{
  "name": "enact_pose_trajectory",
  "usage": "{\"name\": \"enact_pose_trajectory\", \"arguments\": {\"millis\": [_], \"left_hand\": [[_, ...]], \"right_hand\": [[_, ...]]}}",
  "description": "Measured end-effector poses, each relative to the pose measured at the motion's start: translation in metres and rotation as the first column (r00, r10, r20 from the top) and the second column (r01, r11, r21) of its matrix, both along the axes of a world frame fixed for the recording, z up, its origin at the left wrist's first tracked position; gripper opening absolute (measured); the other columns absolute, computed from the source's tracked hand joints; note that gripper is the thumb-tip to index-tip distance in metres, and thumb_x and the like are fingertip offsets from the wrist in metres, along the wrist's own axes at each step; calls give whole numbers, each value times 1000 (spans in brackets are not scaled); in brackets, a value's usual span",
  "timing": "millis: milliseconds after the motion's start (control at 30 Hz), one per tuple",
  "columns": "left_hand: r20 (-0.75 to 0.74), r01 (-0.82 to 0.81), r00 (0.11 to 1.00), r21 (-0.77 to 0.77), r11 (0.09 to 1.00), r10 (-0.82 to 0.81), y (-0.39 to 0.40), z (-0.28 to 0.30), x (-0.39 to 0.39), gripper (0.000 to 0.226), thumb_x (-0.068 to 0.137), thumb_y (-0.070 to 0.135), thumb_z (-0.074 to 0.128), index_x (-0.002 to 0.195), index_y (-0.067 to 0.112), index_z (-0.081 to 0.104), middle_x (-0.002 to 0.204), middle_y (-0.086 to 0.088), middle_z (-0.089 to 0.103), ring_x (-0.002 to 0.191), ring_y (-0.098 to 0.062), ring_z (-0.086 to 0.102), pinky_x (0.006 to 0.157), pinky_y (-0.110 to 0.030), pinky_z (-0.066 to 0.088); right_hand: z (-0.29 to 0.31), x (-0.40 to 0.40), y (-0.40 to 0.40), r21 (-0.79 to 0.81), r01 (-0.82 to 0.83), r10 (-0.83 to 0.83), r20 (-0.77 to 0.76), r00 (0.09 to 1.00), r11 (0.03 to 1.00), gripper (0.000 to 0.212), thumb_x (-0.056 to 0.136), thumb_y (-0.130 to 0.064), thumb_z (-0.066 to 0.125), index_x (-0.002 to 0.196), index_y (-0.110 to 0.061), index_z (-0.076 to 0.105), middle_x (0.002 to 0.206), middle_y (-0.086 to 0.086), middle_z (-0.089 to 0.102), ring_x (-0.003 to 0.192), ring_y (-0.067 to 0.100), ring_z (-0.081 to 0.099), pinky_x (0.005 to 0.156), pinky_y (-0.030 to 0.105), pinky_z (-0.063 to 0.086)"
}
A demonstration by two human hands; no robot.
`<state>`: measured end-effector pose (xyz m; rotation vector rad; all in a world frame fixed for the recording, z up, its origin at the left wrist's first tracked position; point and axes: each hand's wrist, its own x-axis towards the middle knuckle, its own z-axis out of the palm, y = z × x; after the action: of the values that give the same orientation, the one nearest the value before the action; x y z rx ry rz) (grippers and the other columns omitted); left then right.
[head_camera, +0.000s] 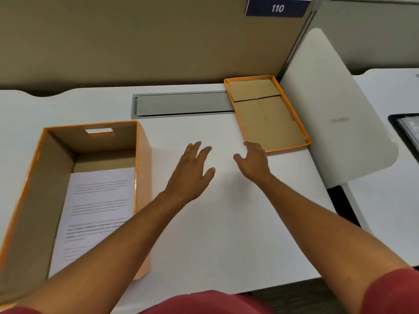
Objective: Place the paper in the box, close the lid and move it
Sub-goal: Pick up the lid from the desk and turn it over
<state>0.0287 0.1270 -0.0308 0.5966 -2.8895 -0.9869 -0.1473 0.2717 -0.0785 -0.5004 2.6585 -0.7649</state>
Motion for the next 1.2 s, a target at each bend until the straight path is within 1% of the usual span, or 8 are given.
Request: {"name": "enact_pose_trajectory", "arguments": {"millis": [167, 333, 633, 767, 833, 933, 1033, 1200], "left_hand": [[132, 3, 991, 77, 997, -13, 27, -22, -27, 63, 107, 47, 45, 163, 24, 28, 175, -4, 14, 162, -25, 4, 127, -43, 18], [220, -29, 976, 109, 994, 5, 33, -41, -43, 63, 107, 49, 44, 162, 24, 29, 173, -5, 19, 161, -26, 11, 126, -45, 23], [243, -95, 969, 171, 981, 52, 40, -69, -80, 60, 107, 43, 48, 160, 21, 35, 164, -5, 37, 141, -26, 49, 113, -37, 39], [198, -13, 980, 112, 994, -9, 45, -71, -105, 54, 108, 30, 49, 159, 17, 39, 170, -8, 27, 141, -32, 50, 114, -40, 40], [210, 35, 976, 97, 995, -55, 48, -72, -116, 51, 107, 27, 49, 157, 15, 44, 171, -8, 24, 135, -35, 55, 112, -40, 43], [271, 78, 958, 69, 995, -94, 54, -75, -124, 54, 106, 29, 50, 156, 12, 43, 173, -12, 17, 140, -40, 48, 112, -44, 44], [304, 138, 943, 4, 990, -132, 60, -79, -114, 54, 104, 28, 48, 155, 10, 43, 173, -12, 19, 141, -40, 44, 110, -47, 46], [319, 183, 937, -95, 979, -144, 74, -92, -73, 54, 105, 33, 46, 153, 9, 43, 171, -12, 24, 136, -36, 45, 102, -46, 51]], "right_hand": [[-23, -42, 26, 314, -133, 150, -31, 988, 940, 78, 92, -51, 50, 157, -13, 30, 166, 10, 26, 155, 31, 14, 121, 61, 12], [-41, -22, 32, 331, -196, 233, -73, 970, 923, 76, 92, -51, 48, 156, -11, 32, 156, 10, 38, 149, 32, 24, 120, 65, 10], [-39, 60, 47, 332, -344, 399, -114, 910, 878, 65, 94, -53, 35, 148, -19, 48, 130, 3, 57, 122, 31, 51, 121, 66, 1], [-30, 7, 47, 208, -179, 221, -199, 955, 961, 50, 97, -45, 41, 134, -20, 62, 135, 7, 58, 121, 34, 54, 118, 62, 18], [-27, -37, 57, 200, 21, 21, -208, 978, 980, 52, 95, -39, 50, 142, -16, 55, 153, 12, 43, 139, 37, 40, 120, 57, 19], [-19, -91, 80, 166, 291, -295, -5, 956, 942, 68, 95, -37, 55, 154, -9, 34, 165, 19, 23, 149, 42, 23, 119, 58, 23], [-21, -106, 95, 125, 301, -317, 130, 940, 945, 74, 97, -36, 56, 158, -7, 26, 158, 20, 34, 143, 42, 33, 111, 55, 38], [-26, -75, 109, 42, 283, -286, 165, 944, 958, 69, 95, -30, 59, 154, -6, 32, 152, 19, 41, 140, 38, 37, 108, 49, 41]]}}
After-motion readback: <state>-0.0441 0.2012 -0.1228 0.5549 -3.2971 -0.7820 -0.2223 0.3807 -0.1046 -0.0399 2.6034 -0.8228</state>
